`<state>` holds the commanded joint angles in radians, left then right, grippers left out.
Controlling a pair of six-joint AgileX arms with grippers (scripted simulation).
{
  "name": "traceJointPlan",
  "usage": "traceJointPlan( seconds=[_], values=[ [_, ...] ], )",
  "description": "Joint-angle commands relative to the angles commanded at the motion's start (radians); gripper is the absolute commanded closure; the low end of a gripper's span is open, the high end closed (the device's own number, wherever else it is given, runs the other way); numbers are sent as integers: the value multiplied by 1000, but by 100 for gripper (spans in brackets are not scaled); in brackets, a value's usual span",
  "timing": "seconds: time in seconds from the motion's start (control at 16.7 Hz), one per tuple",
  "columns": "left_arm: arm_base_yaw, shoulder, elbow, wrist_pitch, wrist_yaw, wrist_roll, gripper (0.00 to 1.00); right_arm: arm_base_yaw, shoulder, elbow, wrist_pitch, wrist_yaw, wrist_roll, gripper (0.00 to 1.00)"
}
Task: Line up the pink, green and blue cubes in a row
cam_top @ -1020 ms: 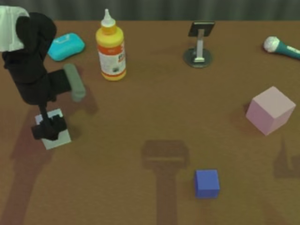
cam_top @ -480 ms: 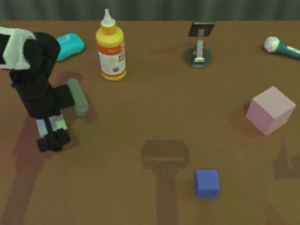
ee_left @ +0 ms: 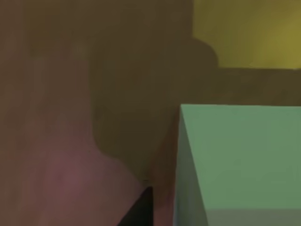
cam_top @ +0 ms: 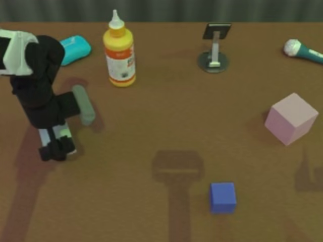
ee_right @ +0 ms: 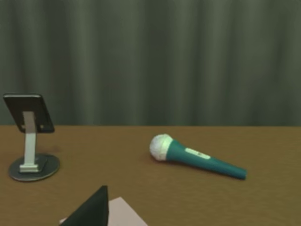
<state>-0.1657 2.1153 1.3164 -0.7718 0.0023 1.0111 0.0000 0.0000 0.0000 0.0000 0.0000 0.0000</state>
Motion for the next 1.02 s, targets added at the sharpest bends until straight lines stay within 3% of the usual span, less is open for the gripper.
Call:
traceJointPlan(
  seconds=[0.3, 1.02],
  values=[
    [0, 0, 0, 0, 0, 0, 98, 0, 0, 0, 0, 0, 0, 0],
    [-2, -37, 29, -61, 11, -5, 100, 0, 0, 0, 0, 0, 0, 0]
  ],
)
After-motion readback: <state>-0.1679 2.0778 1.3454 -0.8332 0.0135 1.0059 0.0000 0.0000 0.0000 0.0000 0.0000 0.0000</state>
